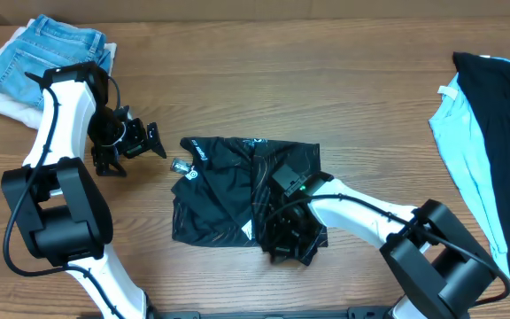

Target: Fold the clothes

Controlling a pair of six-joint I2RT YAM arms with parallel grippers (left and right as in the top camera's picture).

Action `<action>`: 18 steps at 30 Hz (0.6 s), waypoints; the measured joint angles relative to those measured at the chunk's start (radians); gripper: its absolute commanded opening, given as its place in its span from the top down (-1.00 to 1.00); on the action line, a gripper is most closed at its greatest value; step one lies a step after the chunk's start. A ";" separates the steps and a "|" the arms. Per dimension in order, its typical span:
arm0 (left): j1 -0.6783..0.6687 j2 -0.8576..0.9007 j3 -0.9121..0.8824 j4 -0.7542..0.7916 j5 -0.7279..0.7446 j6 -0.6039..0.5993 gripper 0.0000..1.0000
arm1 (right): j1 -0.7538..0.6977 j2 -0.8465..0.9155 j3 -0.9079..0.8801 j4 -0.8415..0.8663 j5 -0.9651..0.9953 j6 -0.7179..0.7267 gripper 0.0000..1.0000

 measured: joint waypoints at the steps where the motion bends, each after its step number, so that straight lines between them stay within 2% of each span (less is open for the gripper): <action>1: 0.000 0.000 0.000 0.000 0.000 0.000 -1.00 | 0.001 -0.001 0.006 -0.017 0.005 0.004 0.92; 6: 0.000 0.000 0.000 0.000 0.000 0.000 -1.00 | -0.005 -0.043 0.103 -0.129 0.085 0.018 0.91; 9: 0.000 0.000 0.000 0.000 0.000 0.000 -1.00 | -0.037 -0.088 0.192 -0.217 0.172 0.019 0.67; 11: 0.000 0.000 0.000 0.000 0.000 0.000 -0.99 | -0.080 -0.114 0.250 -0.262 0.236 0.016 0.31; 12: 0.000 0.000 0.000 0.000 0.000 0.000 -1.00 | -0.112 -0.123 0.276 -0.279 0.270 0.013 -0.01; 14: 0.000 0.000 0.000 0.000 0.000 0.000 -0.99 | -0.178 -0.132 0.305 -0.283 0.314 -0.010 -0.44; 15: 0.000 0.000 0.000 0.000 0.000 0.000 -1.00 | -0.221 -0.135 0.313 -0.278 0.335 -0.035 -0.59; 18: 0.000 0.000 0.000 0.000 0.000 0.000 -0.99 | -0.338 -0.135 0.316 -0.273 0.364 -0.103 -0.74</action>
